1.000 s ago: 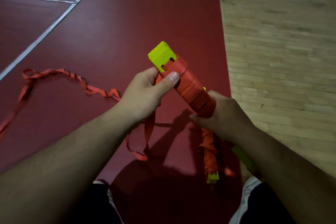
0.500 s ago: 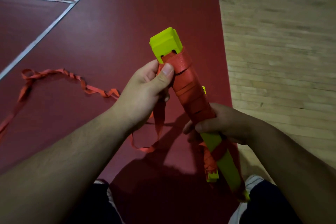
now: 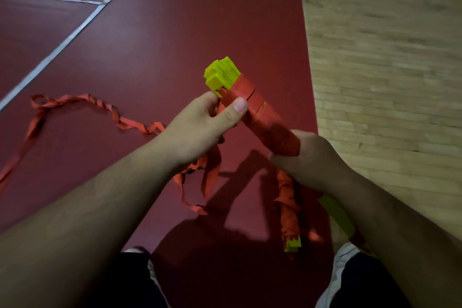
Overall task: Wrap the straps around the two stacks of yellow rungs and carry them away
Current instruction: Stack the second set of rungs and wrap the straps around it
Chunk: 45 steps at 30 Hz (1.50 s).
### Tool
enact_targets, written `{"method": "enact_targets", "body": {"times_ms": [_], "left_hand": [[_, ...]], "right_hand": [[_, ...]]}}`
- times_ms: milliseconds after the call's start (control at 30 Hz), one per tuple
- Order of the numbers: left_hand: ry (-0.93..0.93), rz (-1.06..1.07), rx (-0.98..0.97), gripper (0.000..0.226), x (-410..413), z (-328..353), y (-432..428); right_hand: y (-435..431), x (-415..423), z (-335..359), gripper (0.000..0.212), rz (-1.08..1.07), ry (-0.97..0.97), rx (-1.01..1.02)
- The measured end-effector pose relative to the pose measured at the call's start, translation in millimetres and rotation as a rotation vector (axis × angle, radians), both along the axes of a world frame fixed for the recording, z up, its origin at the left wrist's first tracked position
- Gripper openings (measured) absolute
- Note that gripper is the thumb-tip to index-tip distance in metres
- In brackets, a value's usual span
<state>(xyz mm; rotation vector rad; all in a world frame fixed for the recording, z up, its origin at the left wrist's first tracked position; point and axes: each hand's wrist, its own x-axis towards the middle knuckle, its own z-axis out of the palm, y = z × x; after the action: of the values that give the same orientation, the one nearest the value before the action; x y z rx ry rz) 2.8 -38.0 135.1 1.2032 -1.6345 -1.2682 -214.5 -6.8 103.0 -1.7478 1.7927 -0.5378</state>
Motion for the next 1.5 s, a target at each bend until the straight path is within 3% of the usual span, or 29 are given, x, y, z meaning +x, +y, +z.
{"method": "enact_targets", "body": {"times_ms": [67,267,467,767,933,1100,1233,1367,1500], "left_hand": [[0.084,0.045,0.062,0.048,-0.6,-2.4,-0.7],[0.342,0.079,0.241,0.033,-3.9,-0.1,-1.1],[0.027,0.145,0.128,0.055,-2.6,-2.0,-0.8],[0.213,0.181,0.422,0.036,-8.8,-1.0,1.1],[0.136,0.103,0.256,0.038,-3.8,-5.5,1.7],[0.376,0.050,0.127,0.035,-6.8,-1.6,5.1],[0.412,-0.011,0.136,0.036,-5.5,-0.4,4.2],[0.378,0.061,0.178,0.040,-5.2,-0.4,3.0],[0.187,0.112,0.166,0.055,-0.8,0.4,2.5]], "right_hand": [[0.8,2.8,-0.5,0.023,-0.004,-0.005,-0.010],[1.0,6.7,0.2,0.016,0.000,0.012,-0.044],[2.0,3.6,-1.4,0.020,-0.051,0.097,-0.025],[5.5,4.2,-4.8,0.024,-0.105,0.223,-0.009],[0.9,-3.7,-6.0,0.026,-0.084,0.173,-0.049],[-4.4,-14.8,0.0,0.032,0.203,-0.017,0.052],[-1.4,-9.7,-9.2,0.033,0.224,-0.162,0.134],[0.0,-4.6,-9.1,0.032,0.146,-0.060,0.017],[0.3,-4.9,-3.6,0.032,0.099,0.010,-0.058]]}}
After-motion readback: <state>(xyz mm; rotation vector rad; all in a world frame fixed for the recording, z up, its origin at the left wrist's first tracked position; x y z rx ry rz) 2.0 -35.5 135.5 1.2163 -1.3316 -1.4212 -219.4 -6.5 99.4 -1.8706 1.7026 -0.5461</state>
